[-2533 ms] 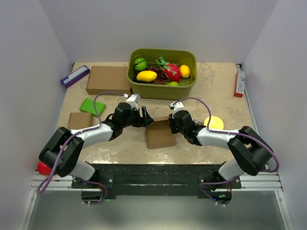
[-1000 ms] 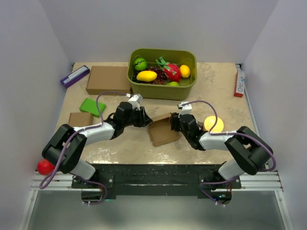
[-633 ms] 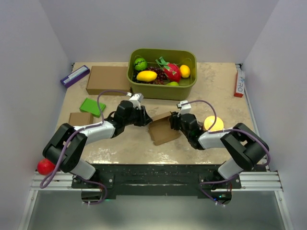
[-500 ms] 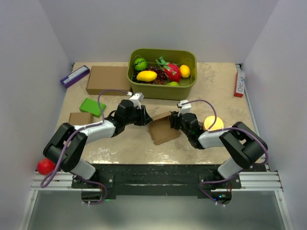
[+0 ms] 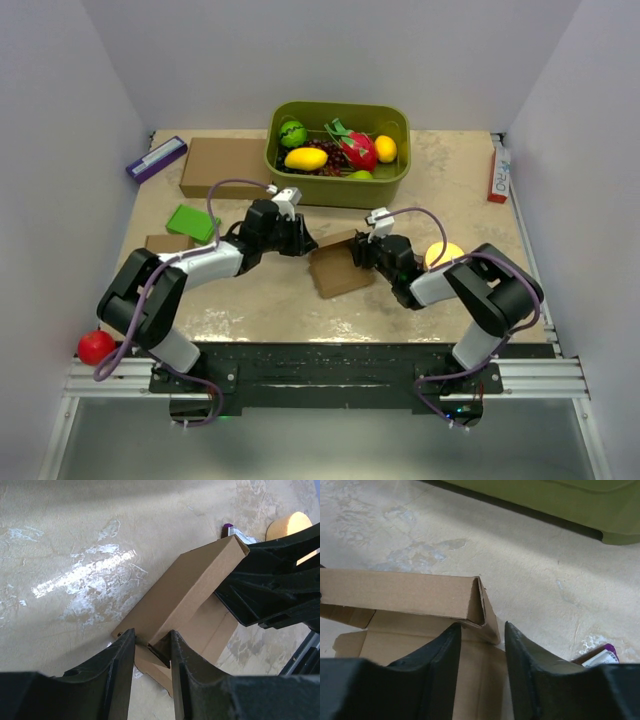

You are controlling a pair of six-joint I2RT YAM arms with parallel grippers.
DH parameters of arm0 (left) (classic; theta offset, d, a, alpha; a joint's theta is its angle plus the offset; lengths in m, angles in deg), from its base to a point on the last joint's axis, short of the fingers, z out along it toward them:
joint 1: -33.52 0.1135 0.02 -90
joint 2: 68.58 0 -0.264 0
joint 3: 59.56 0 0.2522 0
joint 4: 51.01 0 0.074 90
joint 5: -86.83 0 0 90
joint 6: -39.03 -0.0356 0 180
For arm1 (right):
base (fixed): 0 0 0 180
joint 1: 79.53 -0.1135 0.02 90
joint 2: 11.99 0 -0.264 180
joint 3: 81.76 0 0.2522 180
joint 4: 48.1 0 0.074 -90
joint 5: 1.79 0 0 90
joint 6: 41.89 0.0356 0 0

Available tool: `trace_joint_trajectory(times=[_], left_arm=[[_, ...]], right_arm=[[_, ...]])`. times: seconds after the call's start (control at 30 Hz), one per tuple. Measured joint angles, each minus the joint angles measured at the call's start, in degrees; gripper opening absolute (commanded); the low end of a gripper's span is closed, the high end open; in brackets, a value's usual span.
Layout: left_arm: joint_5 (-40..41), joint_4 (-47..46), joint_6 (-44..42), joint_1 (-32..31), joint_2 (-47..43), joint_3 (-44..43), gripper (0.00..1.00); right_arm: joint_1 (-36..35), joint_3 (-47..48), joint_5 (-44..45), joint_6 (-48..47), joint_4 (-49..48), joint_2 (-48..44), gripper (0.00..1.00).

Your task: Fold the paper box

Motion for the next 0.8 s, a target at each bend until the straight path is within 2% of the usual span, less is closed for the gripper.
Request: trace_joint_trajectory(times=[0.17, 0.5, 0.6, 0.67, 0.8], left_arm=[[-1.0, 0.4, -0.1, 0.6, 0.7, -0.7, 0.34], [-1.9, 1.0, -0.6, 1.2, 1.4, -1.6, 0.34], [-1.9, 1.4, -0.9, 1.6, 1.5, -1.9, 0.33], [-1.7, 1.4, -1.1, 1.8, 1.5, -1.9, 0.33], [-1.4, 1.4, -1.4, 2.0, 1.5, -2.0, 0.33]], right_arm=[[0.2, 0.1, -1.9, -1.1, -2.3, 2.0, 0.29], [0.7, 1.0, -3.2, -2.6, -2.7, 3.0, 0.16], [0.9, 2.6, -3.4, -2.9, -1.6, 3.8, 0.10], [1.0, 4.1, -3.4, -3.1, -0.3, 4.5, 0.01], [1.0, 5.6, -3.4, -3.3, 1.2, 4.9, 0.00]])
